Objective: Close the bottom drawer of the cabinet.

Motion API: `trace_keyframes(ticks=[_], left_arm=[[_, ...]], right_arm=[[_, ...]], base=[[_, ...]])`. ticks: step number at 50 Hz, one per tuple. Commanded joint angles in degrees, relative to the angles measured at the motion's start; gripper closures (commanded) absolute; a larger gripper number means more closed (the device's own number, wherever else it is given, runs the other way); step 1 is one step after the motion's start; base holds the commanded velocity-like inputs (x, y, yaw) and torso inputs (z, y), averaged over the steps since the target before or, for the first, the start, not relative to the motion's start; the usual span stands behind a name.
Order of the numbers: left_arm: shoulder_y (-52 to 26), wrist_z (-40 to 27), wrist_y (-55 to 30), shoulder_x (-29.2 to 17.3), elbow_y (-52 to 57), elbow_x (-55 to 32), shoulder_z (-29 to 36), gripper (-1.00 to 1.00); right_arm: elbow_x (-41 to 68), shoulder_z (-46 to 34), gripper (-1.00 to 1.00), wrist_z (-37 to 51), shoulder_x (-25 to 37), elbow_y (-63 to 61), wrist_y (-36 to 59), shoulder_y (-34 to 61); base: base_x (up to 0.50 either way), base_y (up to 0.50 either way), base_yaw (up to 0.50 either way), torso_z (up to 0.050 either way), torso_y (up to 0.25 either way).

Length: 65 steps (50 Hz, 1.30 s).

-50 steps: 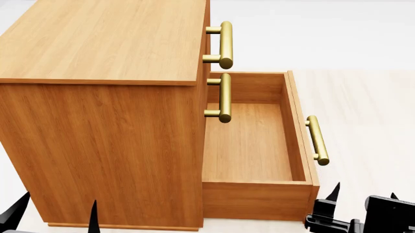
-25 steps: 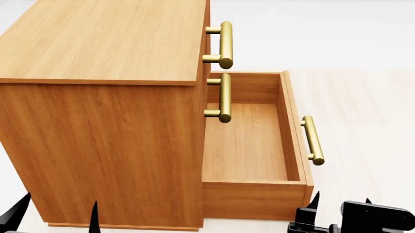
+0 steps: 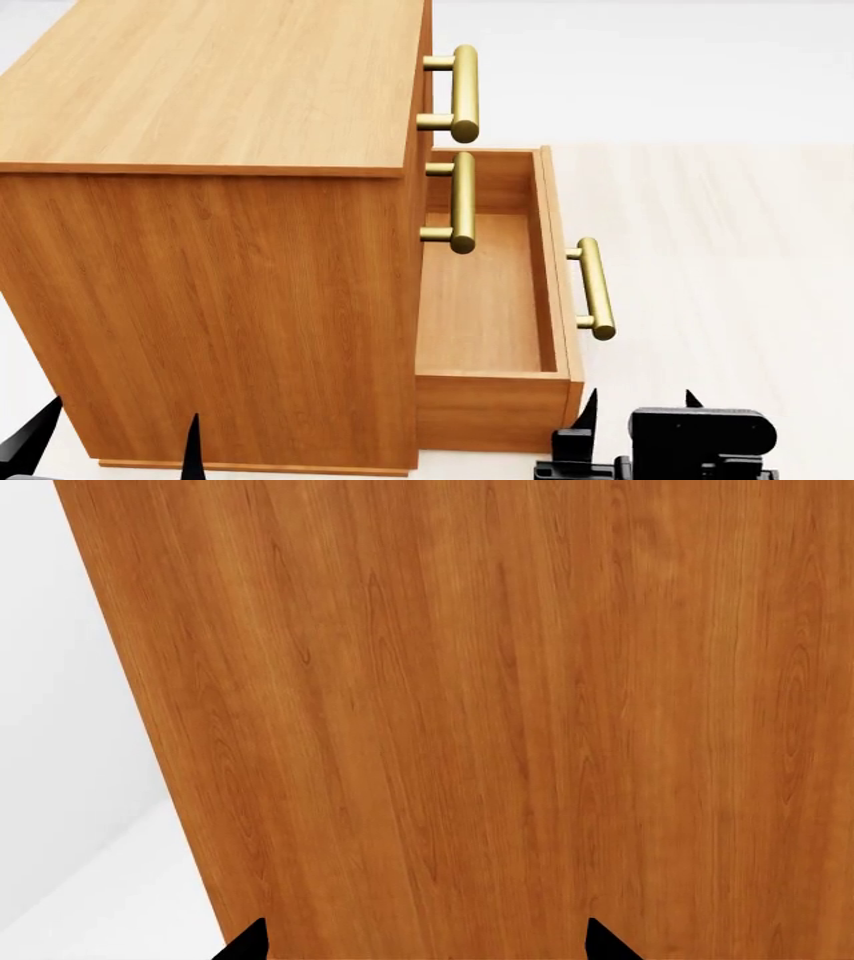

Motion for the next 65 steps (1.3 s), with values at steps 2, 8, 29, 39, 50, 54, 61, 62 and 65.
trace_keyframes(ticks=[2,8,29,39,50,54,61,62,65], left_arm=[[0.07,1.55,0.40,1.29,0.12,-1.31,-1.82,-1.00],[0.16,1.39,0.49,1.16,0.19,-1.51,-1.79,-1.00],[0.42,0.90,1.22,0.75,-0.19,-1.89,-1.44,-1.00],[0.35,0.65,1.33,0.63,-0.45,-2.02,-1.21,-1.00],[0.22,0.46,1.58,0.49,-0.83,-2.25,-1.00,-1.00],[0.31,0.36,1.63,0.38,-0.83,-2.35,-1.01,-1.00],[0.31,0.26,1.83,0.32,-1.12,-2.45,-0.77,-1.00],[0.31,0.24,1.85,0.31,-1.13,-2.48,-0.77,-1.00],[0.31,0.20,1.92,0.29,-1.21,-2.55,-0.68,-1.00]], right_arm=[[-2.53,-0.87,-1.00,-3.94,-3.25,2.35,0.39,1.67],[-3.15,-2.39,-1.00,-4.34,-4.07,0.86,1.27,1.83],[-4.50,-6.66,-1.00,-6.02,-4.79,-4.33,3.53,0.52],[-3.60,-9.58,-1.00,-10.80,-3.74,-11.69,8.01,-0.86],[-2.61,-12.44,-1.00,-14.23,-3.31,-19.18,13.27,-1.68],[-1.59,-13.13,-1.00,-15.60,-3.32,-21.15,14.74,-2.11],[0.15,-12.95,-1.00,-16.57,-3.10,-23.15,16.46,-1.87],[0.10,-12.95,-1.00,-16.45,-3.07,-23.24,16.48,-1.74],[0.80,-12.85,-1.00,-16.71,-3.04,-24.05,17.37,-1.45]], base=[[0.01,0.00,0.01,0.000,0.000],[0.00,0.00,0.00,0.000,0.000],[0.00,0.00,0.00,0.000,0.000],[0.00,0.00,0.00,0.000,0.000],[0.00,0.00,0.00,0.000,0.000],[0.00,0.00,0.00,0.000,0.000],[0.00,0.00,0.00,0.000,0.000],[0.00,0.00,0.00,0.000,0.000],[0.00,0.00,0.00,0.000,0.000]])
